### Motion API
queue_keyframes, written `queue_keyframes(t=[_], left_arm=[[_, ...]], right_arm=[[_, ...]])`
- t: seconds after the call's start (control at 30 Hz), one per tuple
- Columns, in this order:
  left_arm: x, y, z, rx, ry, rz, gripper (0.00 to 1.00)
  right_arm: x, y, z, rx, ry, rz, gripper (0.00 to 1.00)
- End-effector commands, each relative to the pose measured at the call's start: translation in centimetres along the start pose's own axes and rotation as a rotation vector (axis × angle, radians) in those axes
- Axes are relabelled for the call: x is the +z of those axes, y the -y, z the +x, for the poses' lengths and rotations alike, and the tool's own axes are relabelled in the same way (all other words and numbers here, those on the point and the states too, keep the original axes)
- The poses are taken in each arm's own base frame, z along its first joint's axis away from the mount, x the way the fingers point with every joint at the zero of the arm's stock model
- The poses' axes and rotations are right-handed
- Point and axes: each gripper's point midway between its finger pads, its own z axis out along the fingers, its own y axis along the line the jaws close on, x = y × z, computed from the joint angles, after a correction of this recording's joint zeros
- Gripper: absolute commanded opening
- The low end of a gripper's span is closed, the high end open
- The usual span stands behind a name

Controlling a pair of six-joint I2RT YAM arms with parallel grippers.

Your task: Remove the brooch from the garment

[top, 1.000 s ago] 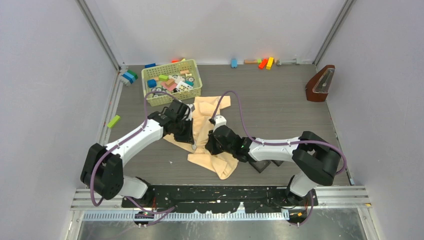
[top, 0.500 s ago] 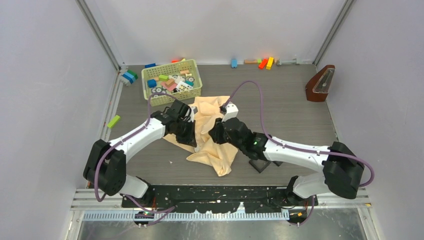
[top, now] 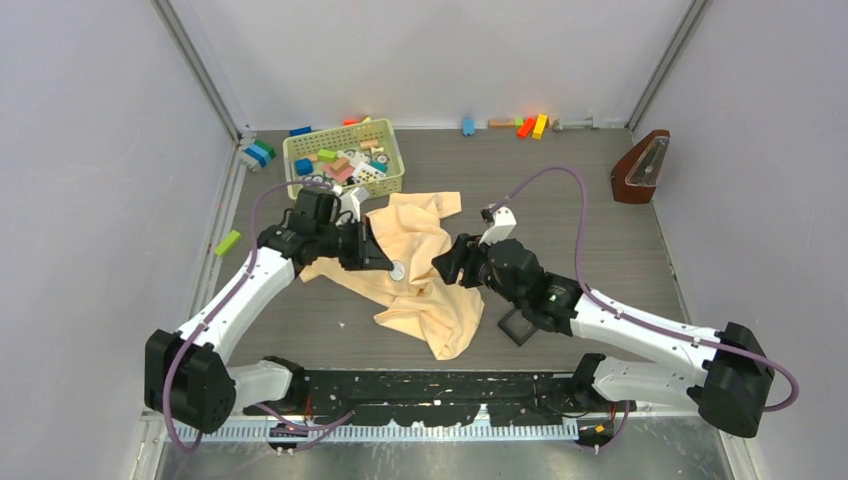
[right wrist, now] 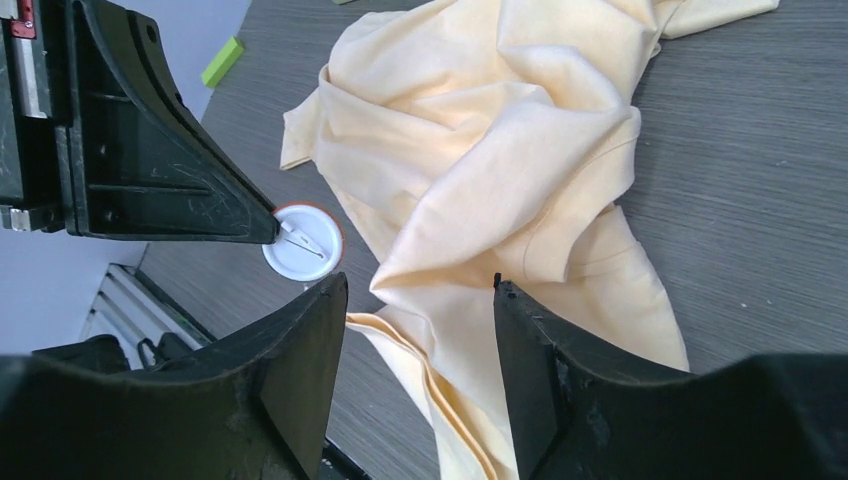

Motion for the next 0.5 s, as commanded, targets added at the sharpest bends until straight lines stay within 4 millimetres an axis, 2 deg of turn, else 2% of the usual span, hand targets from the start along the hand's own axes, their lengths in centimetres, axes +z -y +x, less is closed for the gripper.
queue_keyframes(t=[0.0, 0.2, 0.3, 0.47], left_arm=[[-1.7, 3.9, -0.5, -0.007, 0.008, 0.205, 0.0], [-4.2, 7.7, -2.1, -0.026, 0.073, 0.388, 0.0], [-5.2, 8.7, -3.6, -0.035, 0.136, 0.435, 0.0], [-5.9, 10.4, -4.3, -0.065, 0.149, 0.567, 0.0]], right_arm=[[-0.7, -2.3, -1.9, 0.091, 0.044, -0.123, 0.61], [-1.9, -5.5, -3.7, 0.161, 0.061, -0.298, 0.61], [-2.7, -7.4, -4.6, 0.186, 0.073, -0.395, 0.6], [-3.4, -9.4, -5.6, 0.246, 0.1, -0.505, 0.58]])
